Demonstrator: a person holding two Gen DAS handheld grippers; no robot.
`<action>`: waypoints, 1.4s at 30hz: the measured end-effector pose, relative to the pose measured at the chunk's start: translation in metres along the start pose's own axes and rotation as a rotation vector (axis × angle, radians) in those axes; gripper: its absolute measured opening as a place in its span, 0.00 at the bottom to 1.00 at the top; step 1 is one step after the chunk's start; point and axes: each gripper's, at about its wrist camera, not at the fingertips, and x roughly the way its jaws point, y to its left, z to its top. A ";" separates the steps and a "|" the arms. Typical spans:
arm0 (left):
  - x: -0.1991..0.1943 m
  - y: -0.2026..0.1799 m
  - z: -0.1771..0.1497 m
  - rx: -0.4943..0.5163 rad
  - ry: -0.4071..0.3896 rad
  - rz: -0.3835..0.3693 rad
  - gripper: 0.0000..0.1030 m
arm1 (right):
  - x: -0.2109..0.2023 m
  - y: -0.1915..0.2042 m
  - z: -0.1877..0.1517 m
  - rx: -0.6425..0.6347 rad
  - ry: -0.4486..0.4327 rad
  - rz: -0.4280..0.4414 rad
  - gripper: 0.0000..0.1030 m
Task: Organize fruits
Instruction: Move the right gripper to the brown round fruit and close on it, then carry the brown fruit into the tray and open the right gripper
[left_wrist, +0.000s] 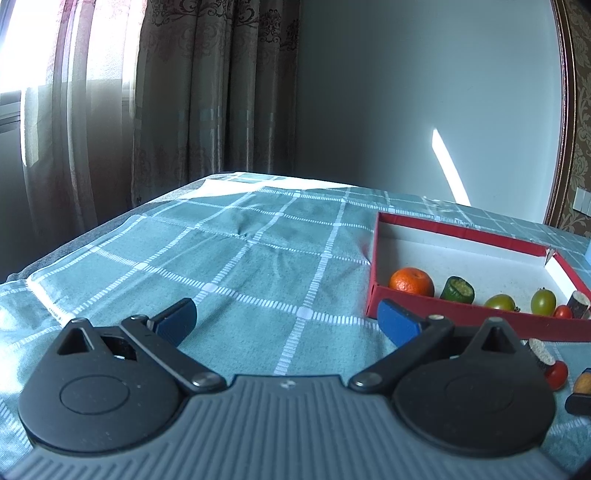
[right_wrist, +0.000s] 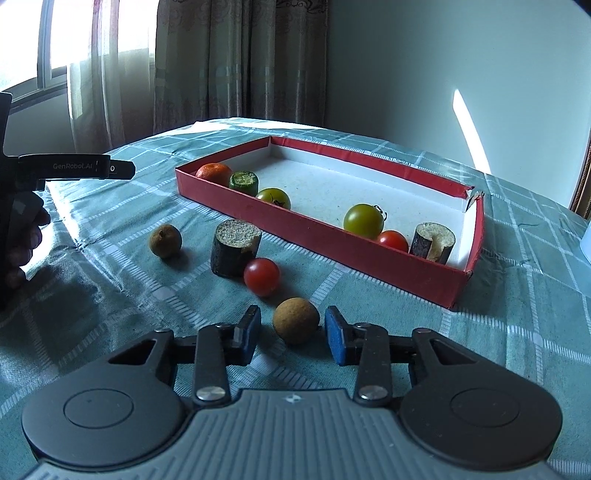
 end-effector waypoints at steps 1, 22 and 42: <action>0.000 0.000 0.000 0.001 0.001 0.000 1.00 | 0.000 0.000 0.000 0.002 0.000 0.001 0.36; 0.003 0.000 -0.002 0.006 0.016 0.004 1.00 | -0.002 -0.002 0.000 0.034 -0.003 0.011 0.25; 0.003 0.000 -0.002 0.017 0.021 -0.002 1.00 | -0.002 -0.042 0.063 0.132 -0.222 -0.141 0.25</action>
